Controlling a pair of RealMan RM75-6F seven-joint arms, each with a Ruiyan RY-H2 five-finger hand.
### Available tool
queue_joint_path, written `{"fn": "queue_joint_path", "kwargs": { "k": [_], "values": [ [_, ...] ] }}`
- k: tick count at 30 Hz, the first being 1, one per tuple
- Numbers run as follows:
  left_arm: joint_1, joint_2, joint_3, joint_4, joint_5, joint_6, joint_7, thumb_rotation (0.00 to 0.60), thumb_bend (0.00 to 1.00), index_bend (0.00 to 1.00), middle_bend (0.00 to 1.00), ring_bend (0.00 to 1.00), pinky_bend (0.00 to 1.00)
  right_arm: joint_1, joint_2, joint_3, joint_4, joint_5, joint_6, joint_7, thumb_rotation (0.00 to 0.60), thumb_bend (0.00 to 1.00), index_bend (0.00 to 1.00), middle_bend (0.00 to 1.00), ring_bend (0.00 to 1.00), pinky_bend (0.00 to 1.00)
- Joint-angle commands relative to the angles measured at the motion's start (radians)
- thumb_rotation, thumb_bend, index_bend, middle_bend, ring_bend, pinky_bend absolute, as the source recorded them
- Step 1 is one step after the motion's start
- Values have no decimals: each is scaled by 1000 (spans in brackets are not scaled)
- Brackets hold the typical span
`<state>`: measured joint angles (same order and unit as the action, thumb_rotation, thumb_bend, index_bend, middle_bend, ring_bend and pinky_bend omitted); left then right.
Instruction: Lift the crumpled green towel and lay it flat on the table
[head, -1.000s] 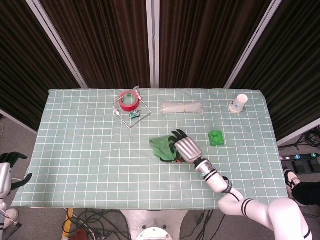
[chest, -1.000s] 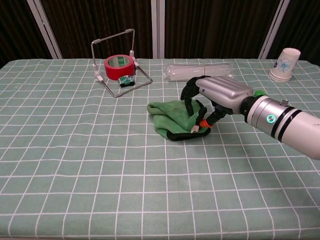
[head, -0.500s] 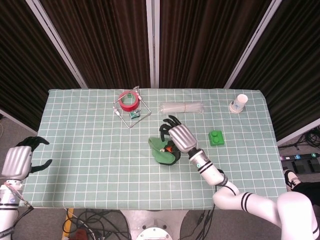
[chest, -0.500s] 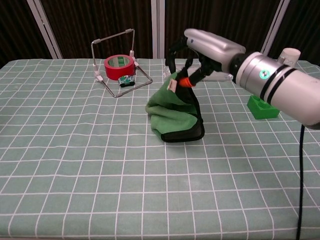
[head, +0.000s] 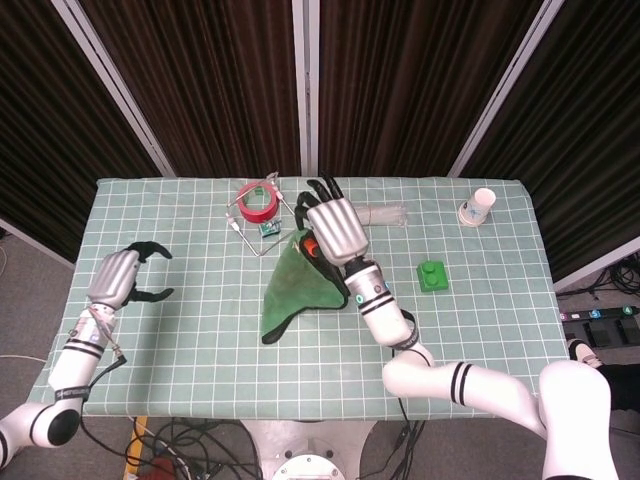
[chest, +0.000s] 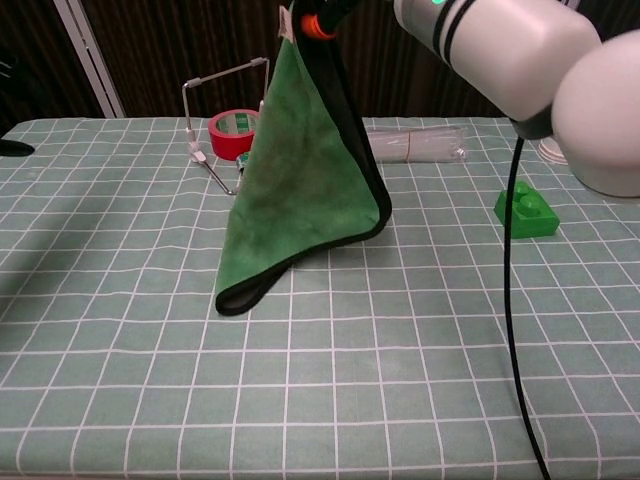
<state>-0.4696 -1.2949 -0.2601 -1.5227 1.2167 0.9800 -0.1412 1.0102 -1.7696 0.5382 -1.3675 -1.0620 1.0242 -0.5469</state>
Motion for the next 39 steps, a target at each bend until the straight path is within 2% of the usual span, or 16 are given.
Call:
{"fn": "queue_joint_path", "kwargs": {
  "k": [1, 4, 10, 16, 21, 24, 28, 39],
  "values": [
    [-34, -33, -13, 22, -25, -28, -7, 600, 124, 361, 338, 255, 347, 57, -24, 39, -16, 52, 56, -85, 600, 442, 805, 331, 140, 69],
    [-55, -57, -19, 31, -55, -48, -9, 600, 110, 362, 338, 255, 347, 85, -41, 48, -20, 87, 81, -122, 600, 449, 805, 331, 140, 69],
    [-78, -103, -17, 42, -109, -67, -4, 583, 86, 369, 338, 255, 355, 145, -94, 22, 3, 136, 97, -195, 600, 456, 803, 330, 140, 69],
    [-86, -122, 1, 19, -152, -78, 26, 453, 52, 381, 338, 255, 361, 218, -181, -3, 85, 169, 95, -242, 600, 454, 799, 327, 138, 69],
    [-112, -130, 0, 20, -234, -129, 51, 256, 9, 381, 338, 255, 369, 269, -240, 8, 155, 185, 94, -245, 600, 454, 797, 326, 135, 70],
    [-125, -144, 6, 27, -280, -133, 89, 187, 0, 372, 334, 255, 372, 293, -263, 18, 187, 197, 91, -245, 600, 454, 795, 323, 134, 69],
    [-142, -177, 20, 43, -331, -119, 150, 163, 0, 369, 329, 255, 374, 320, -290, 30, 230, 213, 82, -241, 600, 454, 794, 321, 131, 70],
    [-183, -243, 21, 79, -416, -118, 223, 166, 0, 369, 324, 255, 377, 433, -384, 90, 430, 257, 38, -214, 600, 454, 788, 317, 128, 70]
  ]
}}
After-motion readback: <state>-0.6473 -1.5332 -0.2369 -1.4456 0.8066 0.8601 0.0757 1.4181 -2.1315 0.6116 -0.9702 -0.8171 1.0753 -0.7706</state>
